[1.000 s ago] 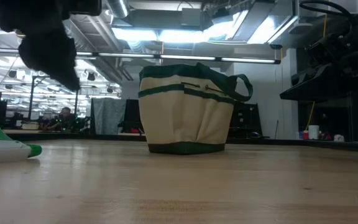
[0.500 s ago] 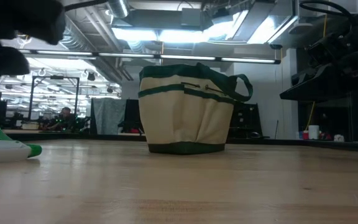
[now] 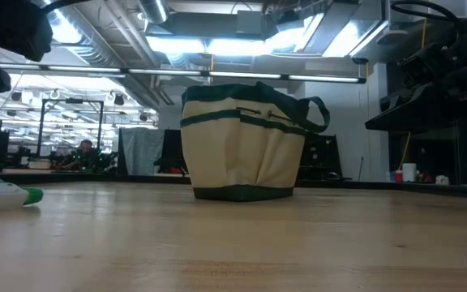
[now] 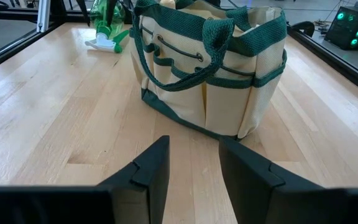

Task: Pick & Place Garden tools in Gardening bag
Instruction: Put the spray bottle into the gardening bag

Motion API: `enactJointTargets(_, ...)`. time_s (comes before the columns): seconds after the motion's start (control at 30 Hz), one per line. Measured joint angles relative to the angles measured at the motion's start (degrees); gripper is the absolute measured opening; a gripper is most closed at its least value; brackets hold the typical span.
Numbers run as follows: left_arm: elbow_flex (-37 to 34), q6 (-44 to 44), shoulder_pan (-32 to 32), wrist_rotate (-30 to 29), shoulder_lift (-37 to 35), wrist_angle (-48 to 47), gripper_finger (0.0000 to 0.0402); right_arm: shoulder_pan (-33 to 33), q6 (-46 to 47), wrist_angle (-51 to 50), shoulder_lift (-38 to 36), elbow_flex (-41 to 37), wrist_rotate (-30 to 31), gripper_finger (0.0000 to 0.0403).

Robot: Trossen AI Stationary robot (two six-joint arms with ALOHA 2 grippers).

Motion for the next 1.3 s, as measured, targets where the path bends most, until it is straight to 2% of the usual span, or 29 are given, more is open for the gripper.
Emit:
enactJointTargets(0.33, -3.3, 1.1, -0.4, 1.0, 0.0, 1.0, 0.0210, 0.0, 0.0, 0.0, 0.0, 0.0, 0.0, 0.0144)
enactJointTargets(0.47, -5.2, 3.6, -0.4, 4.0, 0.3, 1.8, 0.0210, 0.0, 0.0, 0.0, 0.0, 0.0, 0.0, 0.0144)
enactJointTargets(0.63, -5.7, 6.4, -0.4, 6.4, 3.0, 2.0, 0.0210, 0.0, 0.0, 0.0, 0.0, 0.0, 0.0, 0.0144)
enactJointTargets(0.83, -5.4, 5.7, -0.3, 6.6, 6.8, 1.8, 0.0208, 0.0, 0.0, 0.0, 0.0, 0.0, 0.0, 0.0144)
enactJointTargets(1.13, -5.4, 5.6, -0.3, 6.5, 7.5, 1.9, 0.0144, 0.0, 0.0, 0.0, 0.0, 0.0, 0.0, 0.0144)
enactJointTargets(1.3, -4.6, 5.6, 0.0, 6.4, 7.7, 1.6, 0.0143, 0.0, 0.0, 0.0, 0.0, 0.0, 0.0, 0.0144)
